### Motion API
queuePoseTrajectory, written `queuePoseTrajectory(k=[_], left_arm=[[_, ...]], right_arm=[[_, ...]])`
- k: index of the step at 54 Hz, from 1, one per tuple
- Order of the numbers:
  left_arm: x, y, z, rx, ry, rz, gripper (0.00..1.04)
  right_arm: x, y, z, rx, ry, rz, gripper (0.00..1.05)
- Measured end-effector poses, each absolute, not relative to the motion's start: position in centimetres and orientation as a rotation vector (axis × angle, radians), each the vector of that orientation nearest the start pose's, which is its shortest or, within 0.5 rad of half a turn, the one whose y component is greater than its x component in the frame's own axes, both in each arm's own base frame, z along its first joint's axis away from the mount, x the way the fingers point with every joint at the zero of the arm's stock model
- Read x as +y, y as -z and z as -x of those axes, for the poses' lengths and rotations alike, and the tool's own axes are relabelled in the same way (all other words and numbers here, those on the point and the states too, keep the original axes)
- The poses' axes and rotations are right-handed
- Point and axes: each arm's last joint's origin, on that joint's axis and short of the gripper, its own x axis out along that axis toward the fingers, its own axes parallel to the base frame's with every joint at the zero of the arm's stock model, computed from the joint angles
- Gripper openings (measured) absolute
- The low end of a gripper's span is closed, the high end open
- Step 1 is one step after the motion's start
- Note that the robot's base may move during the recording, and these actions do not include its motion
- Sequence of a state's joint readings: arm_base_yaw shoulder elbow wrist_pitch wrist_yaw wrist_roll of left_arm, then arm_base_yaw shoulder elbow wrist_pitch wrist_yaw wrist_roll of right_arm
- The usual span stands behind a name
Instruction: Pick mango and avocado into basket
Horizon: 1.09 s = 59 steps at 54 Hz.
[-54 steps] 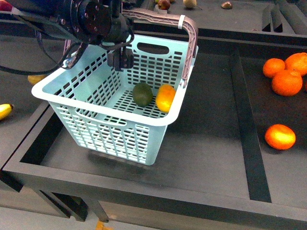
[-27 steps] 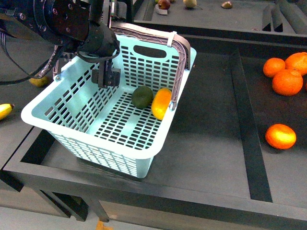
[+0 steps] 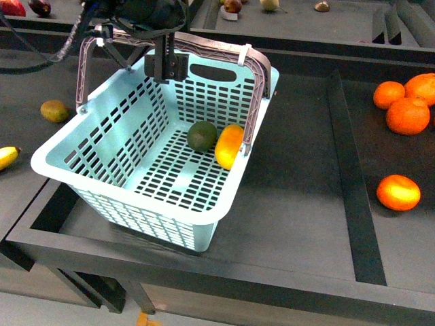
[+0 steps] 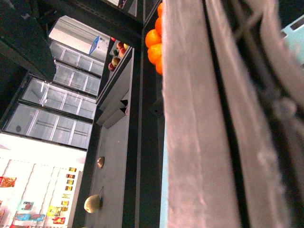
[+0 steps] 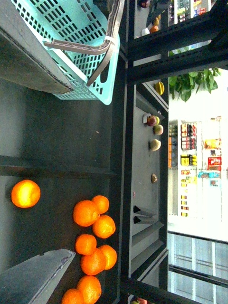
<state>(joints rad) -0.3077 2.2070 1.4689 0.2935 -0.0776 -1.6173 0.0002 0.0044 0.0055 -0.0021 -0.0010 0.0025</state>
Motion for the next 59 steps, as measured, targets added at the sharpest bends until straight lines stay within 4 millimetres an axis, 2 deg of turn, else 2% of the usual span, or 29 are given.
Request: queuePoseTrajectory(k=[9, 13, 17, 20, 27, 32, 35, 40, 44, 47, 49, 52, 59], left_arm=[[-12.0, -17.3, -43.7, 0.502, -0.184, 1.449, 0.98], [-9.0, -19.1, -41.7, 0.469, -0.222, 1.394, 0.98], [-5.5, -21.8, -39.3, 0.423, -0.251, 1.319, 0.98], [-3.2, -24.6, -37.4, 0.367, -0.239, 1.239, 0.98], [1.1, -30.8, -32.6, 0.228, -0.190, 1.062, 0.98], [3.6, -33.3, -29.4, 0.142, -0.202, 0.969, 0.98], [4.3, -34.1, -28.3, 0.103, -0.213, 0.944, 0.98], [4.2, -33.5, -27.2, 0.019, -0.055, 0.682, 0.84], [3.4, -31.1, -26.0, -0.014, -0.010, 0.374, 0.69], [2.9, -29.4, -25.1, -0.006, 0.000, 0.238, 0.60], [2.5, -27.8, -24.0, 0.004, 0.005, 0.146, 0.49], [2.0, -26.2, -22.6, 0.001, 0.004, 0.072, 0.35], [1.6, -24.0, -20.6, 0.004, -0.006, 0.029, 0.09]], right_arm=[[0.0, -16.5, -9.8, 0.001, -0.001, -0.002, 0.97], [0.0, -16.5, -9.8, 0.001, -0.001, -0.002, 0.97], [0.0, -16.5, -9.8, 0.001, -0.001, -0.002, 0.97], [0.0, -16.5, -9.8, 0.001, -0.001, -0.002, 0.97], [0.0, -16.5, -9.8, 0.001, -0.001, -0.002, 0.97], [0.0, -16.5, -9.8, 0.001, -0.001, -0.002, 0.97], [0.0, -16.5, -9.8, 0.001, -0.001, -0.002, 0.97], [0.0, -16.5, -9.8, 0.001, -0.002, -0.002, 0.97], [0.0, -16.5, -9.8, 0.001, -0.002, -0.002, 0.97], [0.0, -16.5, -9.8, 0.001, -0.001, -0.002, 0.97], [0.0, -16.5, -9.8, 0.001, -0.001, -0.002, 0.97], [0.0, -16.5, -9.8, 0.001, -0.001, -0.002, 0.97], [0.0, -16.5, -9.8, 0.001, -0.002, -0.002, 0.97]])
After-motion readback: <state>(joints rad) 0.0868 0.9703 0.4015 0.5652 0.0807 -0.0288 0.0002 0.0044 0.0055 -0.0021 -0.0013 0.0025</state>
